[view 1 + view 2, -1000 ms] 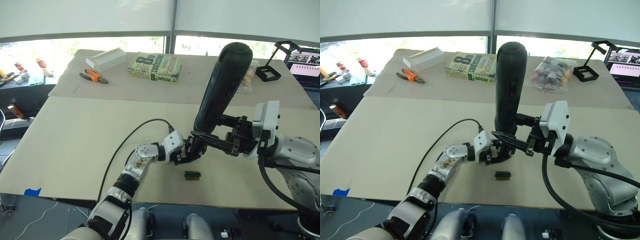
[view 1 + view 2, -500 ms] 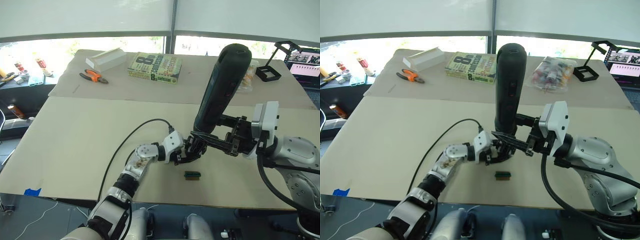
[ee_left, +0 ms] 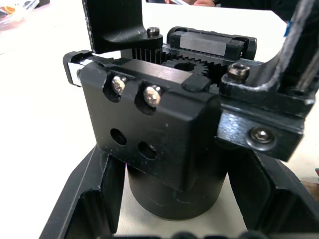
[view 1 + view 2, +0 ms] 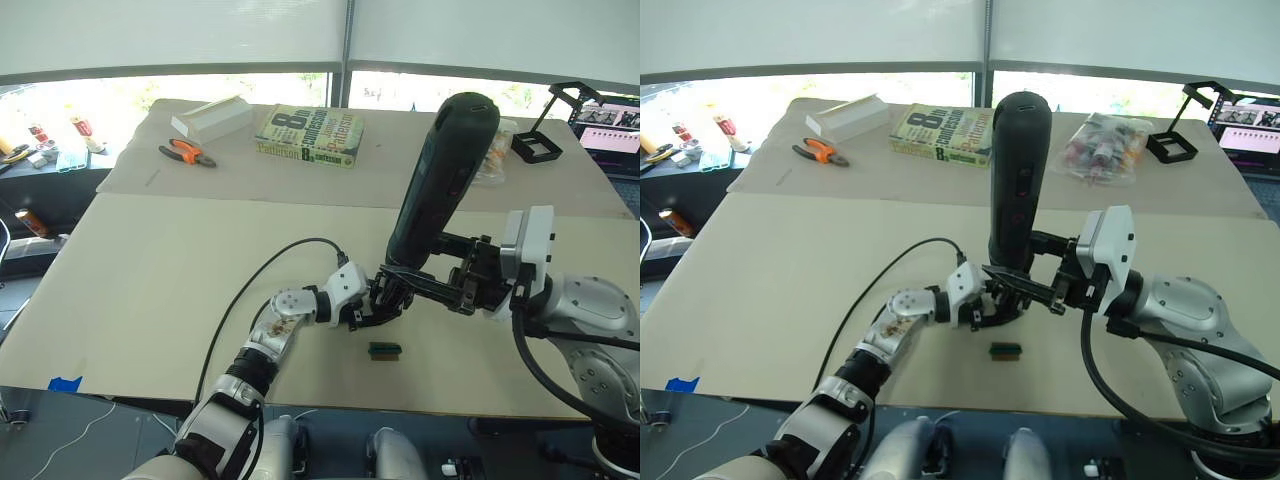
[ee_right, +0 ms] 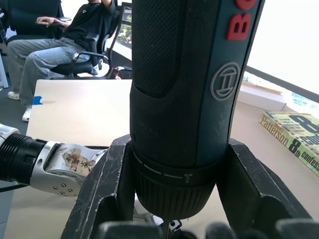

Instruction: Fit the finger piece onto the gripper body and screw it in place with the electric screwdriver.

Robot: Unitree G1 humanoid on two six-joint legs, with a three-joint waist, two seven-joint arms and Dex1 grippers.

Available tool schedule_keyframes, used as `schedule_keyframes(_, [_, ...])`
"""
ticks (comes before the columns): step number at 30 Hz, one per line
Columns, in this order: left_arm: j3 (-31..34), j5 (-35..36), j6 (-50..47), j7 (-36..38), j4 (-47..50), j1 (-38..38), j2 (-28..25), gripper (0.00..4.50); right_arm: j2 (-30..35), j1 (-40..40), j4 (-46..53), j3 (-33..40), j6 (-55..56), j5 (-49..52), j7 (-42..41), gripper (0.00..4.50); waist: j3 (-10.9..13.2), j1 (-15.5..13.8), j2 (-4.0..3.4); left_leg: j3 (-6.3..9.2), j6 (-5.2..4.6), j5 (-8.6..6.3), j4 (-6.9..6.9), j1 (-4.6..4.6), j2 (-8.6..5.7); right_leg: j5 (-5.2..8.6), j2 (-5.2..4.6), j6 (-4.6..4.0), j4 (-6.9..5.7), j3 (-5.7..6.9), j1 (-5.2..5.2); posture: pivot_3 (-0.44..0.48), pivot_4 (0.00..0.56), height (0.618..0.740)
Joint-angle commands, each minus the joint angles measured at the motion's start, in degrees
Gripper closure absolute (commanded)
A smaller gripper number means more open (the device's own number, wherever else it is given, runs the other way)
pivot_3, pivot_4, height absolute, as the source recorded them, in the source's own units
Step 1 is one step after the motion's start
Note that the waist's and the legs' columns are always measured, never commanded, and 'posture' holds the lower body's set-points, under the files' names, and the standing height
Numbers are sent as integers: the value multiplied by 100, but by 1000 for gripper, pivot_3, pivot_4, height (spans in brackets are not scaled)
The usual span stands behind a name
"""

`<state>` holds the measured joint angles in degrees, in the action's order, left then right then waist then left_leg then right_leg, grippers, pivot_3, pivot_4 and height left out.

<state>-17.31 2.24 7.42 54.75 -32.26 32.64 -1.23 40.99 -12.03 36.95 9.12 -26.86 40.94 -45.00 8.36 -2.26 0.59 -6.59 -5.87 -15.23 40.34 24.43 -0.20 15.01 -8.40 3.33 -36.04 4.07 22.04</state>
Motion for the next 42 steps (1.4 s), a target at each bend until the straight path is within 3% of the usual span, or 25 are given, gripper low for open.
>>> schedule_keyframes(1, [-182,-39,-60,94,37,-120,25,2054,-48,73,184,71,187,-2,-11,2573,0,-1,0,0,0,0,0,0,0,0,0,0,0,0,0,0,150,740])
schedule_keyframes(18, [-195,-31,-80,105,36,-116,24,2054,-137,302,-79,-55,383,-411,-1,2573,0,-1,0,0,0,0,0,-2,0,0,1,0,0,1,0,0,150,740])
schedule_keyframes(42, [-171,-36,-146,85,6,-74,13,2054,-39,287,-91,-422,-879,-218,856,2573,-7,0,3,2,1,-2,-1,-17,3,0,-8,0,7,0,1,0,150,740])
